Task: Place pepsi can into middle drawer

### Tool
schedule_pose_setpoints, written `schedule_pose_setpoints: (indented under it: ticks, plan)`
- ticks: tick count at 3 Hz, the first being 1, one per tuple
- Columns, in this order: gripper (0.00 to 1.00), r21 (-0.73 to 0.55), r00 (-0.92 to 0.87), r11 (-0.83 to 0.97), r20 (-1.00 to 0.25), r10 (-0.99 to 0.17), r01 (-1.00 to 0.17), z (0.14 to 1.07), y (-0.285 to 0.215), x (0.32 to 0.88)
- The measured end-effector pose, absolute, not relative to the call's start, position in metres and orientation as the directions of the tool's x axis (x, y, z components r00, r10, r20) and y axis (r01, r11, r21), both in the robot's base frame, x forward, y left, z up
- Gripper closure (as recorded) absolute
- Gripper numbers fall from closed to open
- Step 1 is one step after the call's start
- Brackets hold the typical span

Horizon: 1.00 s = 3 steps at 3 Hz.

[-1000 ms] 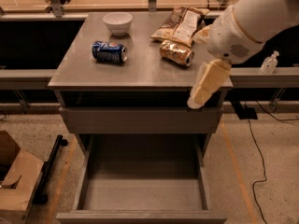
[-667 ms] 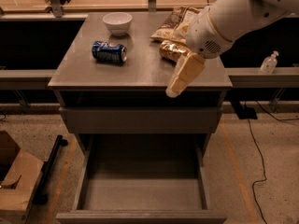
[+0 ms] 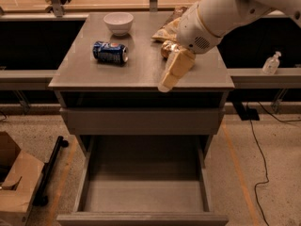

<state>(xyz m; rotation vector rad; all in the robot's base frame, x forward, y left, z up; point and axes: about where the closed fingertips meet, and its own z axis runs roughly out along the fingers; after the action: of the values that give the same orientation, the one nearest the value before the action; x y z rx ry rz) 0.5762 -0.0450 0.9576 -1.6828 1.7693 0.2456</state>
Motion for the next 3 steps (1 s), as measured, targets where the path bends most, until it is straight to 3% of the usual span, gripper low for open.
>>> schedule_pose_setpoints:
  ticks: [1, 3]
  plan:
    - [0.00, -0.360, 0.120, 0.134, -0.601, -0.790, -0.923, 0.957, -0.008, 0.634]
    - [0.00, -0.335, 0.119, 0.146, -0.656, -0.745, -0.931, 0.921, 0.044, 0.720]
